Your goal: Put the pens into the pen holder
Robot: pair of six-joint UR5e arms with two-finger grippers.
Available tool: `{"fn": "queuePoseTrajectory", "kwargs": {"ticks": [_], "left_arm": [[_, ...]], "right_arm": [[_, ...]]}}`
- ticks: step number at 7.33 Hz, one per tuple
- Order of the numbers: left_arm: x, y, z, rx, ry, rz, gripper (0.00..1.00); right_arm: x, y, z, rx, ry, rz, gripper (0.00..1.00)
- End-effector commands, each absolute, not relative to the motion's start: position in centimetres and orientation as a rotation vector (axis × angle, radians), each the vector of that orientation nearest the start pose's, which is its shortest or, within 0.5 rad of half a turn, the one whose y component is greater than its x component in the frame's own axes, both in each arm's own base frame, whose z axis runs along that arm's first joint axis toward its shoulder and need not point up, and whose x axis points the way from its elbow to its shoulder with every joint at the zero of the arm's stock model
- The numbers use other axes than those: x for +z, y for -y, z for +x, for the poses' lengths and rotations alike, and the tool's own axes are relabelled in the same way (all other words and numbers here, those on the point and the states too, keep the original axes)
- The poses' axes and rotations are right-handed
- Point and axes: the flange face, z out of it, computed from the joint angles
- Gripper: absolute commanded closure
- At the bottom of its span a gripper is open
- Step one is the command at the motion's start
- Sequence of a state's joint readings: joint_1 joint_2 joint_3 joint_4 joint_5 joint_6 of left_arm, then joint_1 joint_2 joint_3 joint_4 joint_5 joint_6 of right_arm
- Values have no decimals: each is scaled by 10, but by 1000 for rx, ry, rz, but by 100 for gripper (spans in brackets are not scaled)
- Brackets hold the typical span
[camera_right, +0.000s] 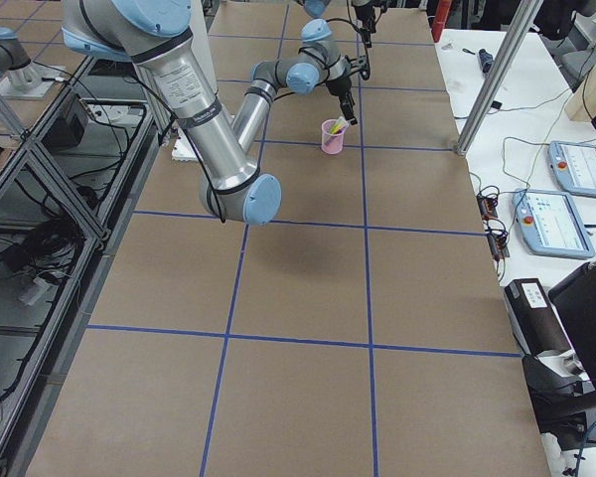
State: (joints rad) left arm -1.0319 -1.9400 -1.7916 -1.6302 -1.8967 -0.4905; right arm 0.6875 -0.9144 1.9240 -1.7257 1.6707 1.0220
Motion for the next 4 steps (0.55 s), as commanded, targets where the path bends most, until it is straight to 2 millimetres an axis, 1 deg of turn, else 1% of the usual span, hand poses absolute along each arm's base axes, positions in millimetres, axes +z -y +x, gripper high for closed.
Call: {"fn": "queuePoseTrajectory", "kwargs": {"ticks": [1, 2, 3, 4], "left_arm": [[365, 595, 176, 345, -487, 322, 0], [379, 595, 153, 472, -470, 292, 0], [391, 599, 117, 572, -452, 308, 0], [431, 588, 72, 500, -538, 243, 0]], "right_arm": [[205, 514, -317, -37, 608, 254, 0], [236, 530, -278, -84, 567, 189, 0], [281, 542, -227, -166, 560, 116, 0], [339, 549, -160, -248, 617, 65, 0]]}}
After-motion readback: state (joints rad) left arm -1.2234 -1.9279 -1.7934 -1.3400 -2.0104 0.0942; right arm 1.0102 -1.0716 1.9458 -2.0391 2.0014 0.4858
